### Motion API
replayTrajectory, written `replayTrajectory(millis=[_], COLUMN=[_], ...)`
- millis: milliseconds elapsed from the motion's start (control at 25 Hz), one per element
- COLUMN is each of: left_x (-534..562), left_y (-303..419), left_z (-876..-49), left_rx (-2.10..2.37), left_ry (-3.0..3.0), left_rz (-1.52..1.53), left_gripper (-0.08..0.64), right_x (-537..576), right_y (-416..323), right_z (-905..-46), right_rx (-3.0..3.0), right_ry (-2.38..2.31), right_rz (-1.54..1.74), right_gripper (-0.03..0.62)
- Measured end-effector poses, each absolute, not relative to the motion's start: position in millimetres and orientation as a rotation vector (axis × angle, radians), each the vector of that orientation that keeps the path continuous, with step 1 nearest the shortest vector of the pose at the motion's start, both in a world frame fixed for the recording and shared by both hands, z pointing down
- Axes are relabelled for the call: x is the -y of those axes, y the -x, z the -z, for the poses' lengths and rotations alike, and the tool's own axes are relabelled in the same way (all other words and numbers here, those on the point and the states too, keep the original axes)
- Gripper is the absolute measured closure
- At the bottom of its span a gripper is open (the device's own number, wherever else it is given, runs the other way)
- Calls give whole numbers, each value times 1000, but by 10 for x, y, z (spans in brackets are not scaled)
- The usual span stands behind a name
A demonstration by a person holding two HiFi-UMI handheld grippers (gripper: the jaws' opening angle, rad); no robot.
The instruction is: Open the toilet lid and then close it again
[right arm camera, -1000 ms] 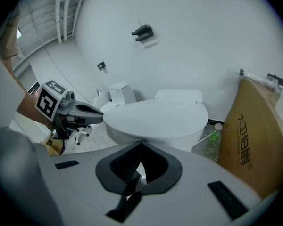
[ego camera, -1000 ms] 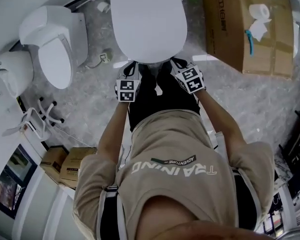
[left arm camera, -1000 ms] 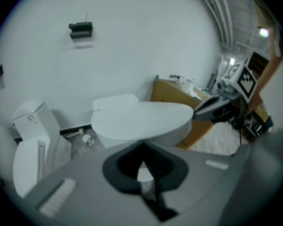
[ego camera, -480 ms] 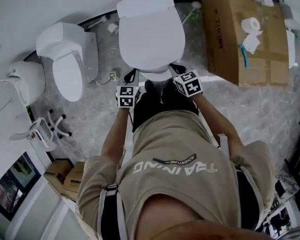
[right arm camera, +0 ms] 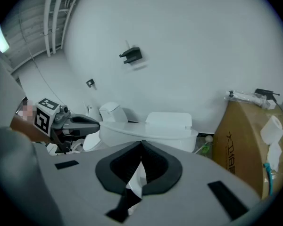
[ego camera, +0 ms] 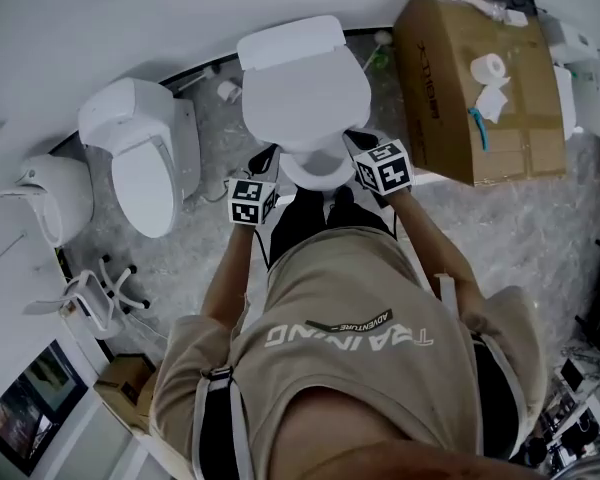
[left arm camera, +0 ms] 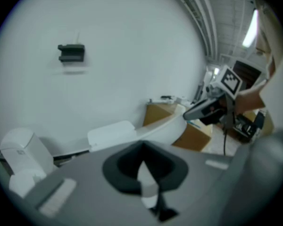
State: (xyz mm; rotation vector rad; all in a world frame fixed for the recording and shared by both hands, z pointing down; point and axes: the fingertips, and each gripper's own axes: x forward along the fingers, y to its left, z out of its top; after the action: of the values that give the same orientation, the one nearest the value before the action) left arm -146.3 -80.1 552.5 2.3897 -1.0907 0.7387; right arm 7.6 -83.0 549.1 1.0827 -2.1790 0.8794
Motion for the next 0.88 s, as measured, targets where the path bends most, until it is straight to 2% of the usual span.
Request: replayTrajectory(millis=[440, 880], left_x=[1341, 1744], left_y=[1459, 1362], left_z=[-5157, -4927], left_rx=[853, 809], left_ry=[-2516, -2560], left_rz=[-638, -726], left_gripper=[555, 555], right_x=[1384, 1808], right_y=[-98, -182], right_z=[-5100, -4863], right_rx=[2108, 2067], right_ry=[-1251, -1329], right_rz=[-820, -818], right_gripper=[578, 578])
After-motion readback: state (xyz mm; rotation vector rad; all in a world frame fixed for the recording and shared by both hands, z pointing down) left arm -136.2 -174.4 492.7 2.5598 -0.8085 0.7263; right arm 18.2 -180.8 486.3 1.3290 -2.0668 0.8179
